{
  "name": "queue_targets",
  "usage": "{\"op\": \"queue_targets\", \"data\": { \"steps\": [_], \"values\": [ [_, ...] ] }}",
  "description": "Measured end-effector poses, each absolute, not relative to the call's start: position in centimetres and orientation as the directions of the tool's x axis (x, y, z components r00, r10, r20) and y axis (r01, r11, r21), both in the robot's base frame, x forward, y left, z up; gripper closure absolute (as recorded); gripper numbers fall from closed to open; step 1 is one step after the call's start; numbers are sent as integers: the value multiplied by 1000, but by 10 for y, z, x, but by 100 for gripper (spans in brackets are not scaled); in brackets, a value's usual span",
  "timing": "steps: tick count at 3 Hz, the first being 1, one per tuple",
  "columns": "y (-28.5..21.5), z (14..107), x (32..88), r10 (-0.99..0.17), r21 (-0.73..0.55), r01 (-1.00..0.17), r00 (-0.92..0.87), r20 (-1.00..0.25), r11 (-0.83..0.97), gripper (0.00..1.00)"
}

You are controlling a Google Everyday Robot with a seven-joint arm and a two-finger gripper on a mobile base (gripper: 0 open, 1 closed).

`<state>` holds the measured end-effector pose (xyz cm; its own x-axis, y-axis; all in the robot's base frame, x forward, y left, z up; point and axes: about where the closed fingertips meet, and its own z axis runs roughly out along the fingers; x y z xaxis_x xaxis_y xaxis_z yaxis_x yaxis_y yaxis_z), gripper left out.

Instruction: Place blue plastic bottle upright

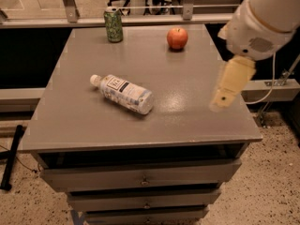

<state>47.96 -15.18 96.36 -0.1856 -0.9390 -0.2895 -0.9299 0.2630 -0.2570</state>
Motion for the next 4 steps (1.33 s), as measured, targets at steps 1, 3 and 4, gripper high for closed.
{"op": "queue_targets", "data": {
  "steps": [1,3,4],
  "values": [
    [-95,948,513,-914,-232,-925,-210,-347,301,0],
    [2,915,543,-853,-111,-917,-305,-423,383,0],
    [43,902,545,-828,-58,-911,-343,-443,408,0]
  ]
}}
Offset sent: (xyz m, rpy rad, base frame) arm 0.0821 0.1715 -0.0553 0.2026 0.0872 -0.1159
